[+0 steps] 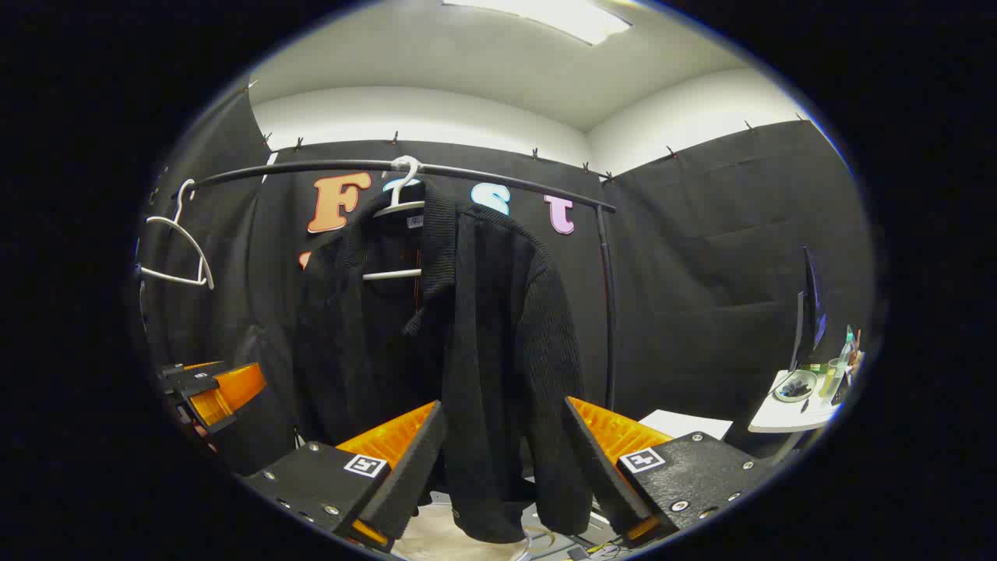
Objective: Grasp the clothes on the hanger with both hands and then place them into the laundry hamper below.
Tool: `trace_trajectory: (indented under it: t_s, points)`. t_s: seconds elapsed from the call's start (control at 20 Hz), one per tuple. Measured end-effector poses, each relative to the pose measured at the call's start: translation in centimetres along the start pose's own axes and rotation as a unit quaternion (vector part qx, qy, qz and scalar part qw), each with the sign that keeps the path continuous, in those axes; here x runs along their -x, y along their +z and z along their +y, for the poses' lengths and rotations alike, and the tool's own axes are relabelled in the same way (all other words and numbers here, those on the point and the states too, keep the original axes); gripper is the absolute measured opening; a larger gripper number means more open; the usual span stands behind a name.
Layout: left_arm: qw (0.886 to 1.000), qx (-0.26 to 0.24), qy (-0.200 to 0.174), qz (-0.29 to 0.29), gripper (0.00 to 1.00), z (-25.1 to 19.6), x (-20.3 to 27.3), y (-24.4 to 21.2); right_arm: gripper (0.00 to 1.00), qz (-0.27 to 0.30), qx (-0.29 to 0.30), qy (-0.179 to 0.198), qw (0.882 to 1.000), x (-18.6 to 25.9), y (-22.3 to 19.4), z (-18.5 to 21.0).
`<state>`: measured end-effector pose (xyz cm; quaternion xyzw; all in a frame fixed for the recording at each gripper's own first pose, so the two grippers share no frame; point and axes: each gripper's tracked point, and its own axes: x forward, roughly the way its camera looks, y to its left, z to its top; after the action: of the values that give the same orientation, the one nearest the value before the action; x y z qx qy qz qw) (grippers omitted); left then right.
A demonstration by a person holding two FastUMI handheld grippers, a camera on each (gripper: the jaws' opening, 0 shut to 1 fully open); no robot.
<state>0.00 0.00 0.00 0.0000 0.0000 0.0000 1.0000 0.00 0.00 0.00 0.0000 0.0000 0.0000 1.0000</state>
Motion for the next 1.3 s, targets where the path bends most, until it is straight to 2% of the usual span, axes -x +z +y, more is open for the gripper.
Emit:
trace_trajectory:
  t_s: [0.05, 0.1, 0.15, 0.2, 0.25, 0.3, 0.35, 0.4, 0.65, 0.7, 0.75, 0.8, 0.85, 0.9, 0.95, 1.0, 1.05, 1.1, 1.2, 1.25, 1.3]
  points:
    - [1.000, 0.000, 0.002, 0.000, 0.96, 0.1, 0.0, -0.1, 0.97, 0.001, -0.002, 0.003, 1.000, 0.0, 0.1, 0.1]
    - [1.000, 0.001, 0.002, -0.002, 0.96, 0.1, -0.1, 0.0, 0.93, -0.002, -0.003, 0.005, 1.000, -0.1, 0.3, 0.2]
    - [1.000, -0.001, 0.003, -0.003, 0.96, 0.1, -0.2, 0.0, 0.93, -0.005, -0.003, 0.006, 1.000, -0.2, 0.3, 0.2]
    - [1.000, -0.002, 0.005, -0.002, 0.96, 0.1, -0.4, 0.0, 0.97, -0.004, -0.001, 0.006, 1.000, -0.3, 0.3, 0.2]
    - [1.000, -0.003, 0.005, 0.000, 1.00, 0.0, -0.4, -0.3, 0.93, -0.003, 0.001, 0.006, 1.000, -0.4, 0.2, 0.3]
    - [1.000, -0.002, 0.003, 0.001, 1.00, -0.1, -0.4, -0.2, 0.97, -0.002, 0.001, 0.008, 1.000, -0.5, 0.2, 0.3]
    - [1.000, -0.001, 0.003, 0.001, 0.96, -0.1, -0.5, -0.3, 0.93, -0.003, 0.000, 0.009, 1.000, -0.5, 0.2, 0.4]
    - [1.000, -0.002, 0.003, 0.002, 1.00, -0.2, -0.6, -0.3, 0.93, -0.003, 0.000, 0.010, 1.000, -0.6, 0.2, 0.4]
    - [1.000, -0.004, 0.004, 0.001, 0.96, -0.2, -0.7, -0.3, 0.93, -0.002, 0.001, 0.010, 1.000, -0.8, 0.0, 0.3]
    - [1.000, -0.004, 0.004, 0.001, 0.96, -0.2, -0.6, -0.3, 0.97, -0.002, 0.002, 0.009, 1.000, -0.8, 0.0, 0.3]
    - [1.000, -0.004, 0.004, 0.002, 0.96, -0.2, -0.6, -0.4, 0.97, -0.003, 0.002, 0.009, 1.000, -0.8, 0.0, 0.2]
    - [1.000, -0.003, 0.005, 0.003, 0.96, -0.2, -0.6, -0.5, 0.93, -0.004, 0.002, 0.008, 1.000, -0.8, 0.1, 0.2]
    - [1.000, -0.003, 0.005, 0.003, 0.96, -0.1, -0.6, -0.5, 0.93, -0.004, 0.003, 0.009, 1.000, -0.7, 0.1, 0.3]
    - [1.000, -0.002, 0.005, 0.004, 0.96, -0.2, -0.7, -0.6, 0.97, -0.003, 0.003, 0.010, 1.000, -0.7, 0.0, 0.3]
    - [1.000, -0.001, 0.005, 0.005, 1.00, -0.3, -0.6, -0.7, 0.97, -0.003, 0.004, 0.010, 1.000, -0.8, 0.0, 0.4]
    - [1.000, -0.002, 0.005, 0.007, 0.96, -0.2, -0.6, -0.8, 0.97, -0.002, 0.005, 0.010, 1.000, -0.8, -0.1, 0.4]
    - [1.000, -0.003, 0.005, 0.008, 0.96, -0.1, -0.6, -1.0, 0.97, 0.001, 0.005, 0.010, 1.000, -0.8, -0.3, 0.5]
    - [1.000, -0.003, 0.005, 0.008, 0.96, -0.1, -0.5, -1.0, 0.93, 0.004, 0.004, 0.011, 1.000, -0.9, -0.5, 0.6]
    - [1.000, -0.003, 0.003, 0.008, 0.96, -0.2, -0.6, -1.1, 0.93, 0.007, 0.001, 0.014, 1.000, -0.9, -0.7, 0.8]
    - [1.000, -0.004, 0.003, 0.010, 1.00, -0.2, -0.6, -1.3, 0.93, 0.009, 0.001, 0.015, 1.000, -0.9, -0.8, 0.9]
    - [1.000, -0.004, 0.001, 0.013, 1.00, -0.3, -0.5, -1.5, 0.97, 0.009, 0.003, 0.015, 1.000, -0.9, -0.8, 0.9]
